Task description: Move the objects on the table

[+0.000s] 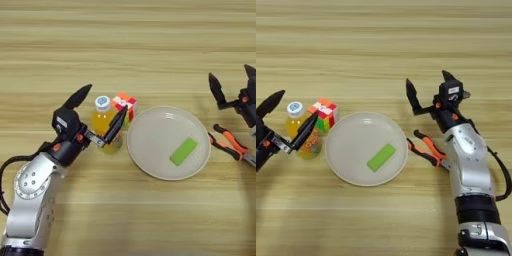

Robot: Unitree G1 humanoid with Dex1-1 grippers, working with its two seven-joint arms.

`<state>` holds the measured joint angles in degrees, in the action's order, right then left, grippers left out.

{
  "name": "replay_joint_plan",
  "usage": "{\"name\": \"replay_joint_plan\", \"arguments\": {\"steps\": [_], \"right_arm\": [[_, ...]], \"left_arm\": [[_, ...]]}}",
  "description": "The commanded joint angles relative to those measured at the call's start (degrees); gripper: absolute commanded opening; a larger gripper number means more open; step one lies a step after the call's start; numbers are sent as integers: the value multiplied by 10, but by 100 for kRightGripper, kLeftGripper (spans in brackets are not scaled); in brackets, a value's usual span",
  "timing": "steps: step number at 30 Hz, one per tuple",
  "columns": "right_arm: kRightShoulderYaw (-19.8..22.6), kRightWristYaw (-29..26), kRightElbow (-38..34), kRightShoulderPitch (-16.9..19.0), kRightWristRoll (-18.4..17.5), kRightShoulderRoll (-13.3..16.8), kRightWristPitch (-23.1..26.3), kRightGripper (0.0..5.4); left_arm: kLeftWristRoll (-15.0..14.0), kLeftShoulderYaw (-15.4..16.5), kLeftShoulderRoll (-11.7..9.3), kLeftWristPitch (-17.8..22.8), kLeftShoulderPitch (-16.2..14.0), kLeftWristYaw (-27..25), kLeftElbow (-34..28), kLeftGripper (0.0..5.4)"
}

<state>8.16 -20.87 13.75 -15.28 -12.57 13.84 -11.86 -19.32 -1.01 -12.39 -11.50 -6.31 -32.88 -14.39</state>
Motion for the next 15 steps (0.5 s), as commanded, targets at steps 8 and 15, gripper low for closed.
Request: {"name": "replay_joint_plan", "arguments": {"steps": [8,15], "right_arm": [[7,34,13,-6,16,-2,3,540],[8,48,13,-3,21,-3,5,540]], "left_arm": [[-60,42,16,-6,26,57,-140,537],[-2,74,13,35,47,140,-119,537]]}}
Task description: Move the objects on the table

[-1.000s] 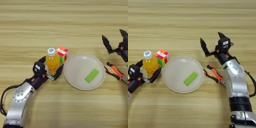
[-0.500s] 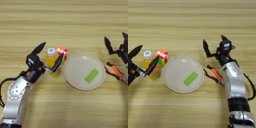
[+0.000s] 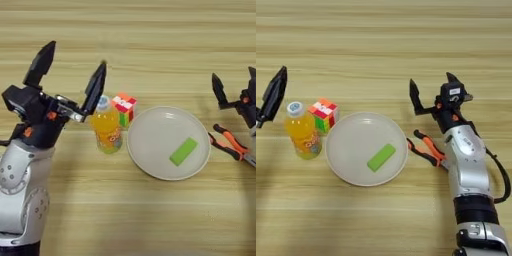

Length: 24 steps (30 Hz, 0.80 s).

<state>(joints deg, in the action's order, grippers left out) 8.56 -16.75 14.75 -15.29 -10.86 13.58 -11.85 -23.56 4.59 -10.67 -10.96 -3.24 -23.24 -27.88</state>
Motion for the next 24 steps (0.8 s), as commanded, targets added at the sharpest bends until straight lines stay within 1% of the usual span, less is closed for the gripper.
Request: {"name": "replay_joint_plan", "arguments": {"steps": [1,5,7,9,12,14,17,21,24], "right_arm": [[3,9,-1,-2,5,-1,6,540],[-1,17,-20,6,10,-4,7,540],[-3,19,-28,10,11,-4,8,540],[-2,20,-31,12,11,-3,9,540],[-2,22,-31,12,14,-2,9,540],[-4,24,-28,12,19,-2,8,540],[-4,26,-28,13,23,-2,6,540],[-6,27,-31,14,24,-3,6,540],[-6,27,-35,15,23,-5,7,540]], "left_arm": [[51,23,-5,32,18,55,22,537],[96,38,-1,48,25,103,49,537],[105,43,-2,65,27,118,59,537],[108,35,-5,77,21,115,60,537],[114,21,-8,86,11,108,58,537],[115,13,-10,84,5,100,58,537],[129,0,-12,82,-1,93,71,537],[135,11,-20,79,15,90,112,537],[129,34,-42,73,48,81,166,537]]}}
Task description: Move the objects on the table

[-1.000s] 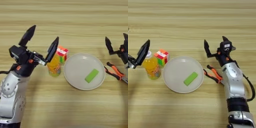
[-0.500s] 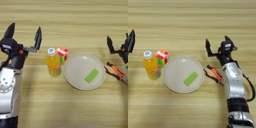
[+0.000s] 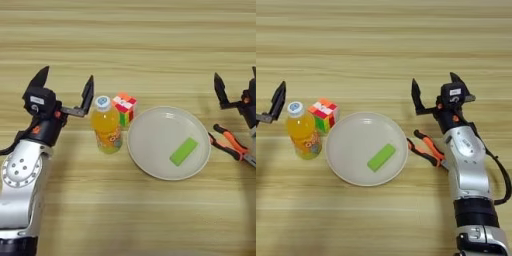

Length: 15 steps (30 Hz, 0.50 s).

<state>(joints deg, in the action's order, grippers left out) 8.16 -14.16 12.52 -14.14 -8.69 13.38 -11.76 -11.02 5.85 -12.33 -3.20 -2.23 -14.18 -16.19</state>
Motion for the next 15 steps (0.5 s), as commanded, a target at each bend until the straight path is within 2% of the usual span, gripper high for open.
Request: {"name": "replay_joint_plan", "arguments": {"steps": [1,5,12,15], "right_arm": [[-3,1,-16,5,1,-3,6,540],[-4,1,-24,8,1,-4,8,540],[-5,-1,-27,7,0,-4,9,540],[-4,-3,-32,9,-2,-3,10,540]], "left_arm": [[2,29,-32,-7,50,-12,66,537],[-1,38,-38,-17,70,-17,90,537],[9,33,-37,-25,72,-16,106,537],[25,25,-42,-10,68,-12,117,537]]}}
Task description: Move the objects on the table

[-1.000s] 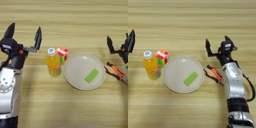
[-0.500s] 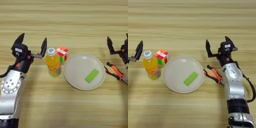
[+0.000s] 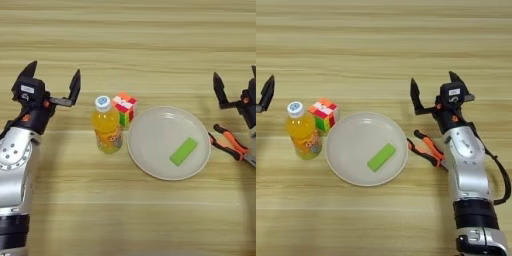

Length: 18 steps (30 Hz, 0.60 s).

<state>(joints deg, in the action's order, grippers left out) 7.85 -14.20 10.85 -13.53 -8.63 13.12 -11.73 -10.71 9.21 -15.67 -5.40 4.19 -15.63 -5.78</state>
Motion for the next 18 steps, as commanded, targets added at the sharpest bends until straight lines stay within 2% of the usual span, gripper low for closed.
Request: {"name": "replay_joint_plan", "arguments": {"steps": [1,8,13,18], "right_arm": [[-1,-3,-17,3,-3,0,9,540],[0,-4,-24,3,-3,1,11,540],[0,-4,-29,3,-4,2,12,540],[1,-5,-31,1,-6,2,13,540]], "left_arm": [[28,-12,-9,18,1,4,18,537],[83,-32,-19,75,-19,23,40,537],[112,-51,-28,95,-42,17,31,537],[163,-80,-48,100,-62,17,24,537]]}}
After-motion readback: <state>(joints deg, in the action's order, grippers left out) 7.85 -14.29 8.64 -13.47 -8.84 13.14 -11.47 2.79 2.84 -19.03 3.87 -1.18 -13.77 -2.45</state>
